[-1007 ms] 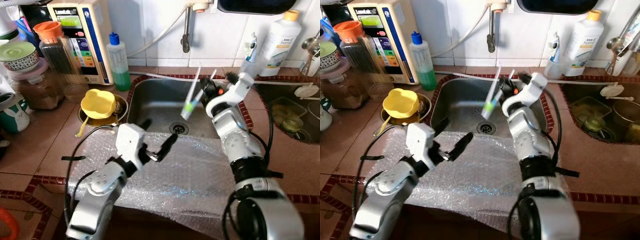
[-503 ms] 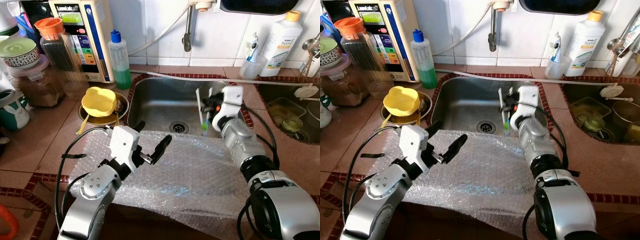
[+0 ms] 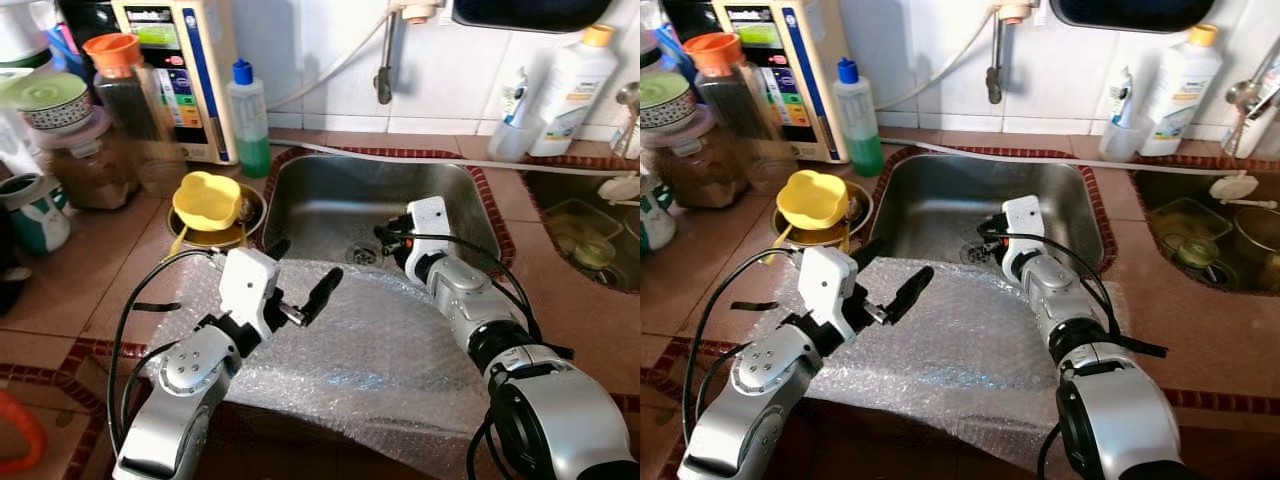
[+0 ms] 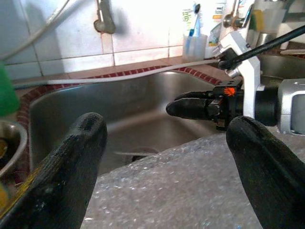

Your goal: Kitchen organization

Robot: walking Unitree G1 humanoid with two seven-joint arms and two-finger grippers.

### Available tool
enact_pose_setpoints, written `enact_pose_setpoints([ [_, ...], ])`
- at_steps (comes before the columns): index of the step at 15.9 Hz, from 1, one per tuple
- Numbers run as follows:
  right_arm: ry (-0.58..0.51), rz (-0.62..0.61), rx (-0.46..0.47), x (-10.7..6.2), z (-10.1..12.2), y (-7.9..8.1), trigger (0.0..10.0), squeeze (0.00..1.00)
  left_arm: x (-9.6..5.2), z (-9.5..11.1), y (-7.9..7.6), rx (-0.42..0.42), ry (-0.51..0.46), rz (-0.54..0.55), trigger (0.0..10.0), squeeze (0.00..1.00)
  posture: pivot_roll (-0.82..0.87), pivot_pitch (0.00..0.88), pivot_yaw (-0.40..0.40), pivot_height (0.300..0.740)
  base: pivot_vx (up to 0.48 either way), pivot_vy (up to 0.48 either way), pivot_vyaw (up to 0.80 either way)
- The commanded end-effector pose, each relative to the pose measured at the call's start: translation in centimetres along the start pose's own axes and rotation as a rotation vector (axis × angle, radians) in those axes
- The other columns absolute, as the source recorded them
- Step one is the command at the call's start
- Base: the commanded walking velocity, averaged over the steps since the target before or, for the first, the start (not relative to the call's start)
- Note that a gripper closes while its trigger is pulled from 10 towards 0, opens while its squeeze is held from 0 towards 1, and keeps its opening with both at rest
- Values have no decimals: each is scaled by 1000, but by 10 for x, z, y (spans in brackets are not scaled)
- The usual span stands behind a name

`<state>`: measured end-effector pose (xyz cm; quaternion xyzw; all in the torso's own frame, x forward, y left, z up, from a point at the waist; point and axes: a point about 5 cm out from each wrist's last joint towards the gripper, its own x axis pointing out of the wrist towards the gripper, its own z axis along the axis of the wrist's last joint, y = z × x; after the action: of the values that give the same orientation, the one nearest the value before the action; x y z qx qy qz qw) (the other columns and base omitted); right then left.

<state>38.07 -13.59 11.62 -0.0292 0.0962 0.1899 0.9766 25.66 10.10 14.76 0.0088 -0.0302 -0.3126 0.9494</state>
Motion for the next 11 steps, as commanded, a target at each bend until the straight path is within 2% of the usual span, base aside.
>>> enact_pose_setpoints([
  [1,-1,20,-24,2,4,1,10000,1000,-1,5,1,17,-10,10,10000,1000,164,51,35,740,0,0,0],
  [4,-57,49,-4,5,19,4,10000,1000,2,8,5,28,-31,40,10000,1000,153,46,25,740,0,0,0],
  [6,-139,69,27,8,33,7,10000,1000,6,10,14,62,-40,105,10000,1000,134,39,21,740,0,0,0],
  [8,-235,129,119,8,45,15,10000,1000,12,11,26,90,-45,169,10000,1000,116,33,22,740,0,0,0],
  [11,-342,183,176,3,54,27,10000,1000,20,13,40,125,-48,222,10000,1000,80,22,27,740,0,0,0],
])
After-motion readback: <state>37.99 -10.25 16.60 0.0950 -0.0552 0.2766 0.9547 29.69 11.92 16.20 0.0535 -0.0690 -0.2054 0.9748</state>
